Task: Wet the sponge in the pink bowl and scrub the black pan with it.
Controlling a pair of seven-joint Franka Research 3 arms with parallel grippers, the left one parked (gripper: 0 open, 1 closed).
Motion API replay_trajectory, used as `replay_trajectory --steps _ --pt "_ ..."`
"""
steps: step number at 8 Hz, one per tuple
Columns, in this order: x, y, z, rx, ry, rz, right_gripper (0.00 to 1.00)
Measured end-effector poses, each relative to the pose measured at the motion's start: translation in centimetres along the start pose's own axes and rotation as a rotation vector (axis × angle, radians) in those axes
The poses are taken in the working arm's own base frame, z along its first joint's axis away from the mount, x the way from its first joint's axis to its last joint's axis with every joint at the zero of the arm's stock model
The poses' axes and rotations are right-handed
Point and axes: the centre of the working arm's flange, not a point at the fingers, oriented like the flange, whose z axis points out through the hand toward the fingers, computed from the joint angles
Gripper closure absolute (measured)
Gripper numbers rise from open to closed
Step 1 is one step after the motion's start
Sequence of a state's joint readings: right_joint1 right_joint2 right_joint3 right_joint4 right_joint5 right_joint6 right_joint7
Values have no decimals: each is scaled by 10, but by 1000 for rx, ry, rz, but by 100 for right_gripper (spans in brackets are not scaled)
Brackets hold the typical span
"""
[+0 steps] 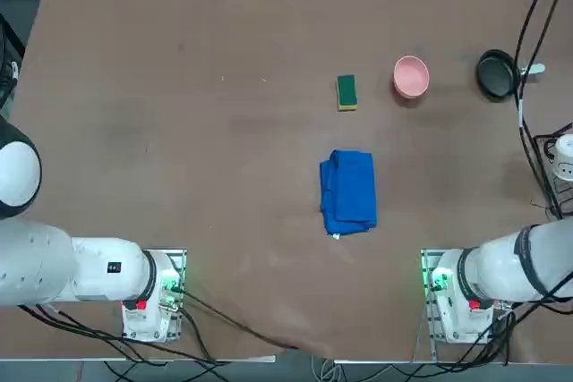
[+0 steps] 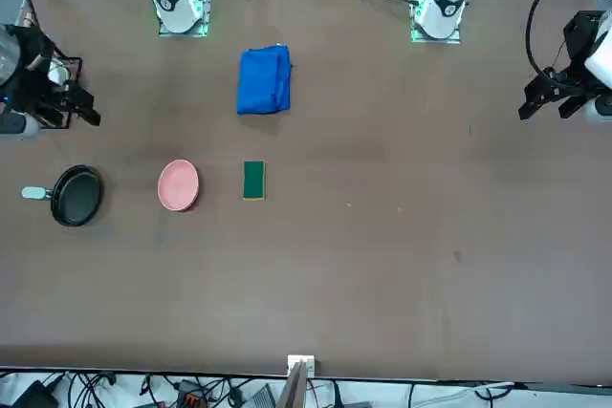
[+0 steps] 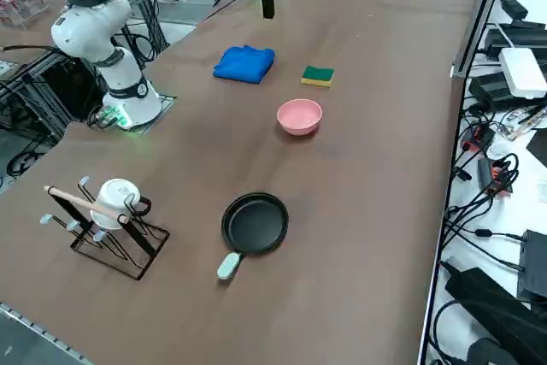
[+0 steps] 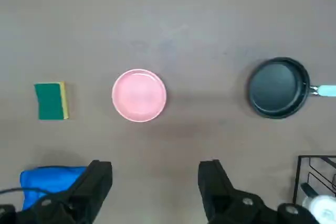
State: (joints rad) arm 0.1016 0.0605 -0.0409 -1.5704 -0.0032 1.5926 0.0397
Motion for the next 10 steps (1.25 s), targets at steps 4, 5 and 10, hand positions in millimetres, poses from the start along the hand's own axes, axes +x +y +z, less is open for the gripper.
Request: replay_trajectory --steps 4,5,10 --pt "0 -20 0 1 8 -31 0" --pt "1 -36 4 1 1 -58 0" --pt "16 -86 38 -5 -18 -131 0"
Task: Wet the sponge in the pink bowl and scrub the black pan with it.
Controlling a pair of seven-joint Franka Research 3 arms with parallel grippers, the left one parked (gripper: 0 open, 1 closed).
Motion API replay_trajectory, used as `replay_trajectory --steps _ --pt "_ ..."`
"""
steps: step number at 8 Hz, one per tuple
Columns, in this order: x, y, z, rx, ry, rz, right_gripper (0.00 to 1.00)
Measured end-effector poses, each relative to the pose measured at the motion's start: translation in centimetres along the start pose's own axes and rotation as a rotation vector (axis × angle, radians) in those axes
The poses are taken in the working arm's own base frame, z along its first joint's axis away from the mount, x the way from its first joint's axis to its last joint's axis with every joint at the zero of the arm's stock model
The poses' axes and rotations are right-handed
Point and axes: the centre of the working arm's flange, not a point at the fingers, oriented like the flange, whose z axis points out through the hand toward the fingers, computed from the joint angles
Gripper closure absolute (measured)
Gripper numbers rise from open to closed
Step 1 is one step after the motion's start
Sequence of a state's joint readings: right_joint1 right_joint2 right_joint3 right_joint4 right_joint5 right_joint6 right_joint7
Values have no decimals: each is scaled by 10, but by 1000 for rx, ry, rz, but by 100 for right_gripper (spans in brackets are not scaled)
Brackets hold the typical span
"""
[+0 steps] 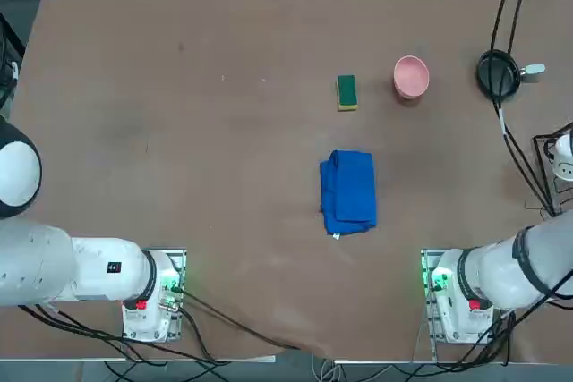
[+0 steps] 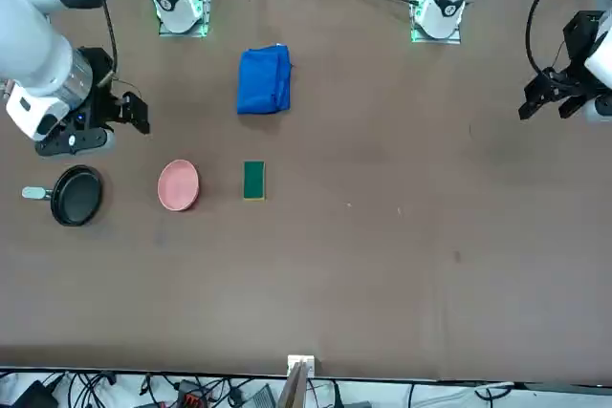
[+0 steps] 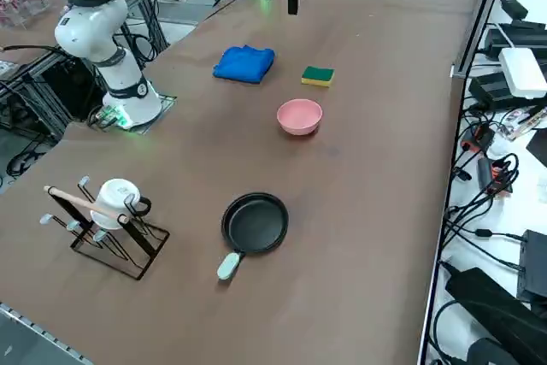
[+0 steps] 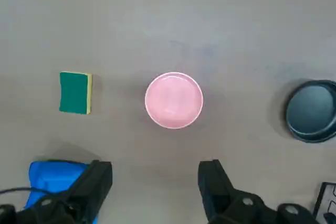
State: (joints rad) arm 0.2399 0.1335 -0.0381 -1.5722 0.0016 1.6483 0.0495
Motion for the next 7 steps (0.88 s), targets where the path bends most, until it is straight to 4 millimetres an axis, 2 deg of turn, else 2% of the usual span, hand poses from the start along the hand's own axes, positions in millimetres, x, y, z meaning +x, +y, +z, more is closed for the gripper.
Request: replay_trajectory --steps 1,3,5,7 --pt "2 -9 4 1 0 -14 0" --pt "11 -41 19 1 8 -2 0" --pt "20 -89 45 -2 16 21 0" --pt "29 -124 80 -5 21 11 0"
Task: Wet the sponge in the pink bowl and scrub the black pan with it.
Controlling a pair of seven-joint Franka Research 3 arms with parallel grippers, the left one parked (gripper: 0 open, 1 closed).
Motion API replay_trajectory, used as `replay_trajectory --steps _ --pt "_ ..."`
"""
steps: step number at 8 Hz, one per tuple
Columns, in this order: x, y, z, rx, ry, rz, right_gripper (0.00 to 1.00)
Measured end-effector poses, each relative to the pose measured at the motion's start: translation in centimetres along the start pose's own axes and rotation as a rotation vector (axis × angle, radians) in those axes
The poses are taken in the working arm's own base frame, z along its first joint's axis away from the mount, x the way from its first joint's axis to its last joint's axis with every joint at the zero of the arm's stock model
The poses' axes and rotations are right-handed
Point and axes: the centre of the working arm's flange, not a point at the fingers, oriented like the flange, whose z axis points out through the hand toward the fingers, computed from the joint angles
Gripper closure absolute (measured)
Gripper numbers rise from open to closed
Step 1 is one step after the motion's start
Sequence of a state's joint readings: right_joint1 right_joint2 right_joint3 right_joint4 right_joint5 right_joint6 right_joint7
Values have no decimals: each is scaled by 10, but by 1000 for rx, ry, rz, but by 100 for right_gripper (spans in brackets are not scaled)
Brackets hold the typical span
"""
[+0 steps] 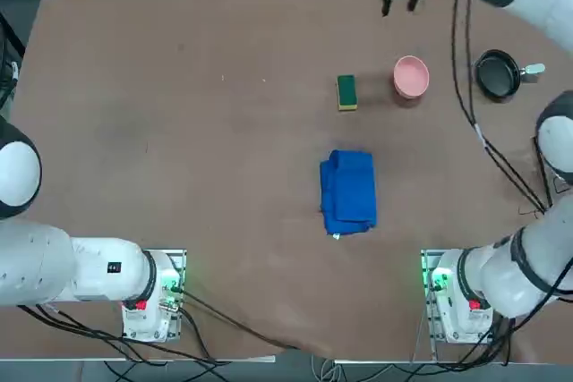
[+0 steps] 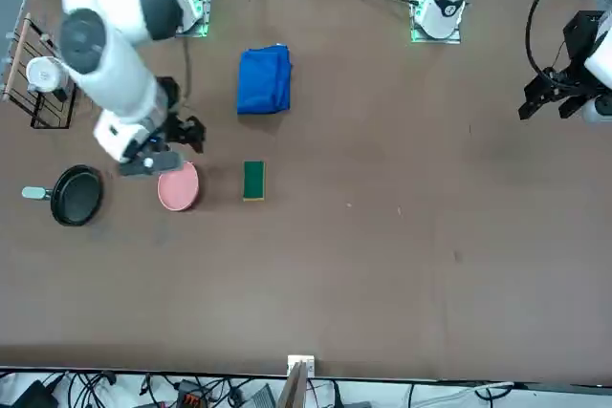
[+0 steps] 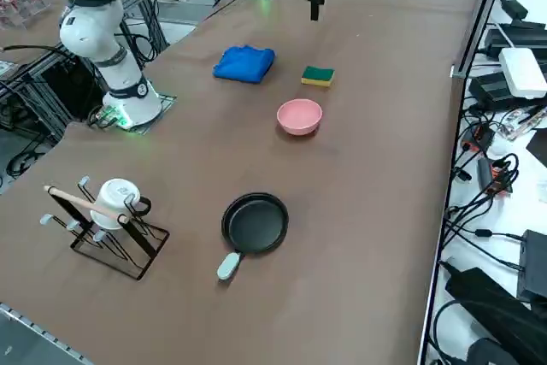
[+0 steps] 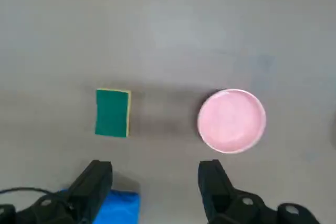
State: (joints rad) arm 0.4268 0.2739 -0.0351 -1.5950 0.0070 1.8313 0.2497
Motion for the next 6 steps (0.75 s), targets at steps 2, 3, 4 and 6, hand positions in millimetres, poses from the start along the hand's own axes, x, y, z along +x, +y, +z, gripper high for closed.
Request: replay_trajectory --steps 2,3,4,6 --pt "4 -23 35 2 17 -29 0" --pt "3 -31 49 3 24 -39 0" --pt "1 -38 61 6 34 -51 0" --pt "-6 -60 88 11 56 -86 0"
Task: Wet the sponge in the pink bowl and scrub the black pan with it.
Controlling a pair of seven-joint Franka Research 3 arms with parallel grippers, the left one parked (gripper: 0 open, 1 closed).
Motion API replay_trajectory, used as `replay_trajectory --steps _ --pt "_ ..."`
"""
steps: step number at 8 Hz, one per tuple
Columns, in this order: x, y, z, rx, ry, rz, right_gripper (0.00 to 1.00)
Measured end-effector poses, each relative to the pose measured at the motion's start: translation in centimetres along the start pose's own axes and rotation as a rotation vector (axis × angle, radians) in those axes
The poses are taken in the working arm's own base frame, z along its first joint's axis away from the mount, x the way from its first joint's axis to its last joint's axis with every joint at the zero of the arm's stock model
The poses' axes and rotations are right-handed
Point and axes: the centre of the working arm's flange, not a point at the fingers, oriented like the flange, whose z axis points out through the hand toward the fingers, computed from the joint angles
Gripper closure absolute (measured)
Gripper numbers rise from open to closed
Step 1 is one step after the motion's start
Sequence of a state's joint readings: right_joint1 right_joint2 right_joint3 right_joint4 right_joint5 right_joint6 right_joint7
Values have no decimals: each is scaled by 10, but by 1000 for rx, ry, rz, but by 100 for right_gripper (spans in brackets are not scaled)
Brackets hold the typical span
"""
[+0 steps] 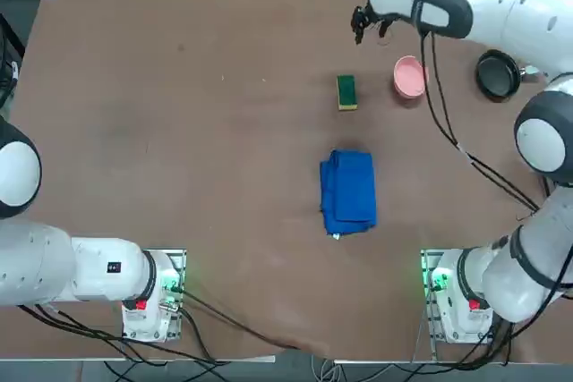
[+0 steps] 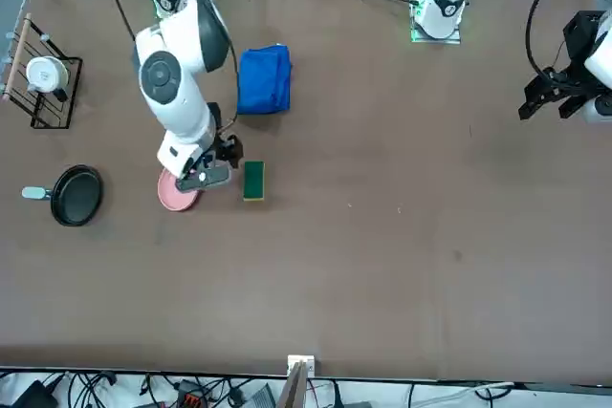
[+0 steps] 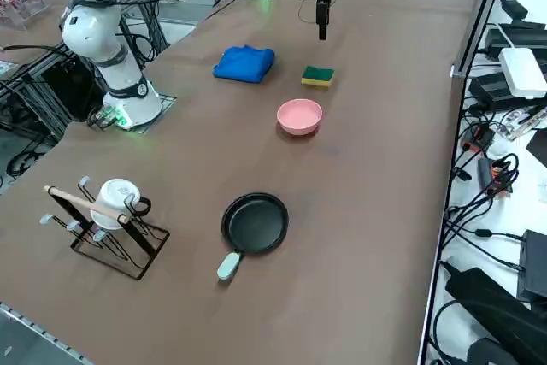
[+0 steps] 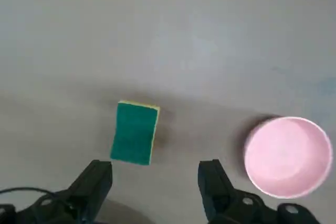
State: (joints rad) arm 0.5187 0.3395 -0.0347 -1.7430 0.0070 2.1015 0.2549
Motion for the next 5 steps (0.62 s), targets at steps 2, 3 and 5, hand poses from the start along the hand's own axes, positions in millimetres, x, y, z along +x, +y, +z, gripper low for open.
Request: replay_trajectory --steps 2,3,5 --pt "-8 -25 30 -6 -20 -38 0" --pt "-10 -33 44 -10 -30 -38 0" --pt "-11 -37 74 -21 -57 -24 0"
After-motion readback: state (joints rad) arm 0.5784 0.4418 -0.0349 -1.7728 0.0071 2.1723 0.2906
